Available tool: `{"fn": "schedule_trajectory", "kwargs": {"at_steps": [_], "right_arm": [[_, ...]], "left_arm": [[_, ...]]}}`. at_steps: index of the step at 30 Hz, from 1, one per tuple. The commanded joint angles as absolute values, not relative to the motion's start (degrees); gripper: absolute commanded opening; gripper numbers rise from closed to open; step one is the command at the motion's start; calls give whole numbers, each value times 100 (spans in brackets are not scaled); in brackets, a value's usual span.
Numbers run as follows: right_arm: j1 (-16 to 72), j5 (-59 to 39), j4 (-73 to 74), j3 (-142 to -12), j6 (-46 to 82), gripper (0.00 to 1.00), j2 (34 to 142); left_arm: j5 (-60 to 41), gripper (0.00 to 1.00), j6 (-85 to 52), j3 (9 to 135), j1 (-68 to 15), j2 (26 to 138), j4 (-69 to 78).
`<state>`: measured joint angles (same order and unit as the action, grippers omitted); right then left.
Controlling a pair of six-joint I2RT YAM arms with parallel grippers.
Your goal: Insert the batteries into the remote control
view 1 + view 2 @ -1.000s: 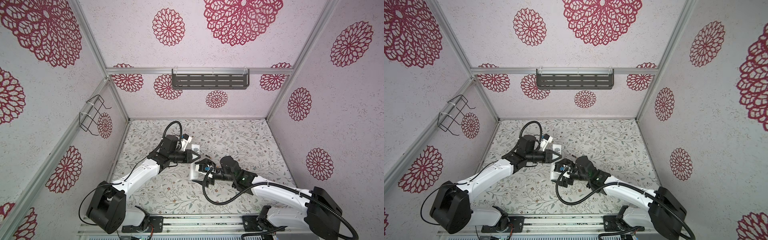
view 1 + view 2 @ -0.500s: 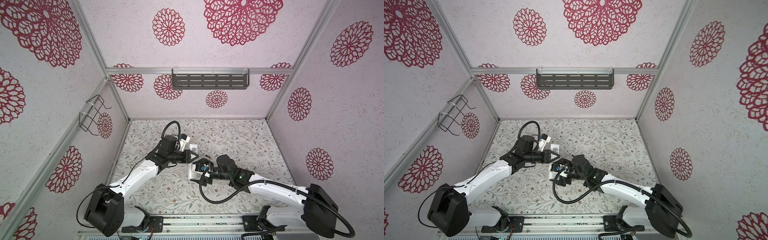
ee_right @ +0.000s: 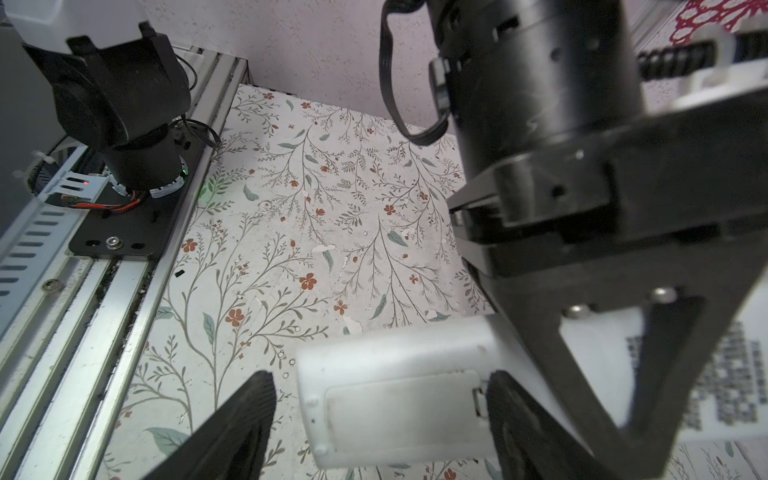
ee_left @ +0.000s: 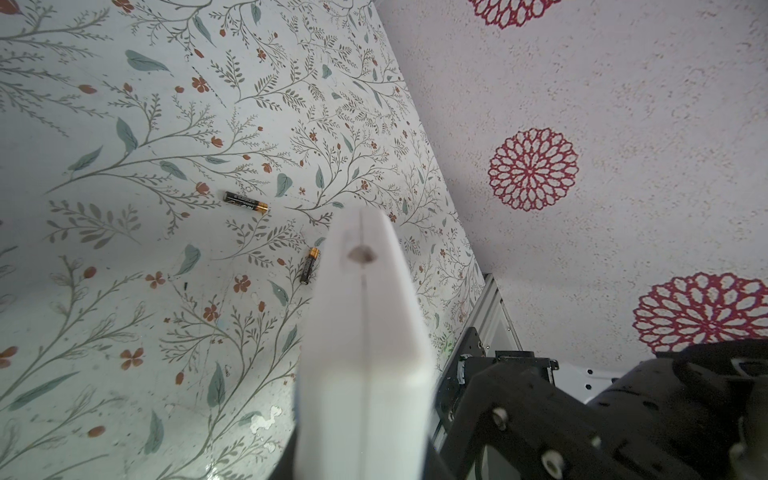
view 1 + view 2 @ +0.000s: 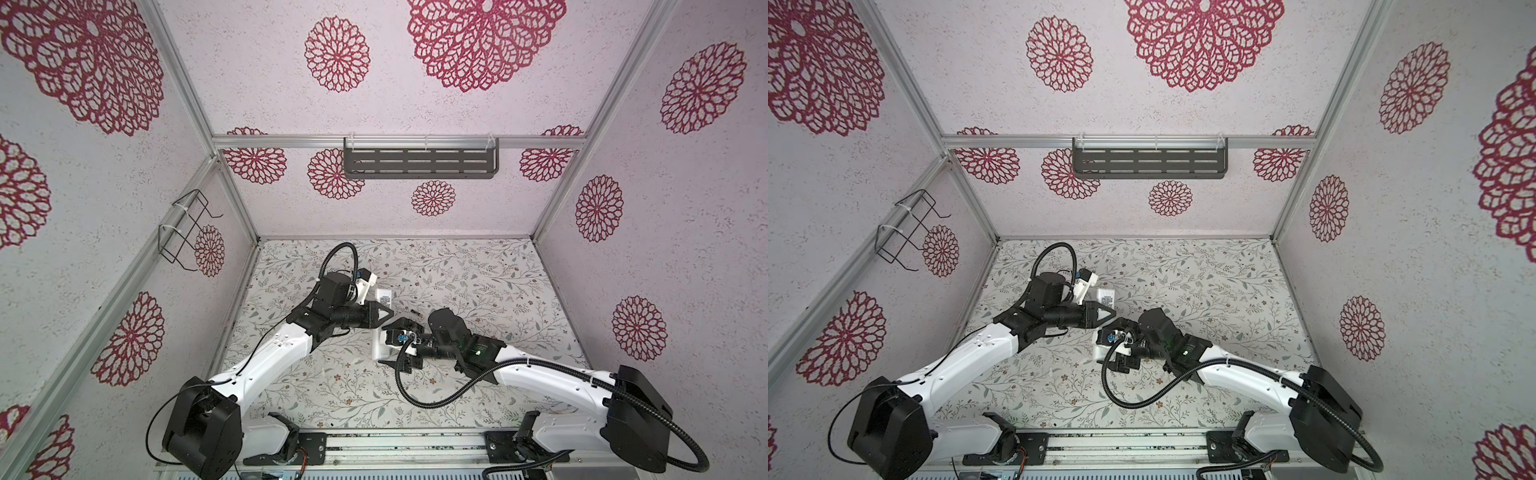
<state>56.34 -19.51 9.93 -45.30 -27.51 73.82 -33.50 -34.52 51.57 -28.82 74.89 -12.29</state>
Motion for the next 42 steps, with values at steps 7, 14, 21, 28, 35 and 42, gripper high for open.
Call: {"fn": "schedule_trajectory", "kwargs": {"at_steps": [7,14,21,28,35,42], "right_arm": [[5829,-2282,334,-4642,-2821,79,7525],[5848,-2387,281,-4632,-2886,76,7443],[5874,-2455,39,-4745,-2981,65,7482],[5912,-2457,-122,-4801,-3056,60,7475],[5939,-2461,-237,-4847,-3078,55,7437],[5985,-2440,-368,-4894,-3134,51,7441]], "left_arm": [[-3434,2,-3416,5153,-2884,7093,-727],[-3325,2,-3361,5109,-2873,7049,-802],[-3294,2,-3255,5176,-2874,7092,-945],[-3183,2,-3099,5190,-2867,7103,-1163],[-3112,2,-3070,5143,-2873,7115,-1172],[-3037,2,-3039,5106,-2872,7095,-1182]]}}
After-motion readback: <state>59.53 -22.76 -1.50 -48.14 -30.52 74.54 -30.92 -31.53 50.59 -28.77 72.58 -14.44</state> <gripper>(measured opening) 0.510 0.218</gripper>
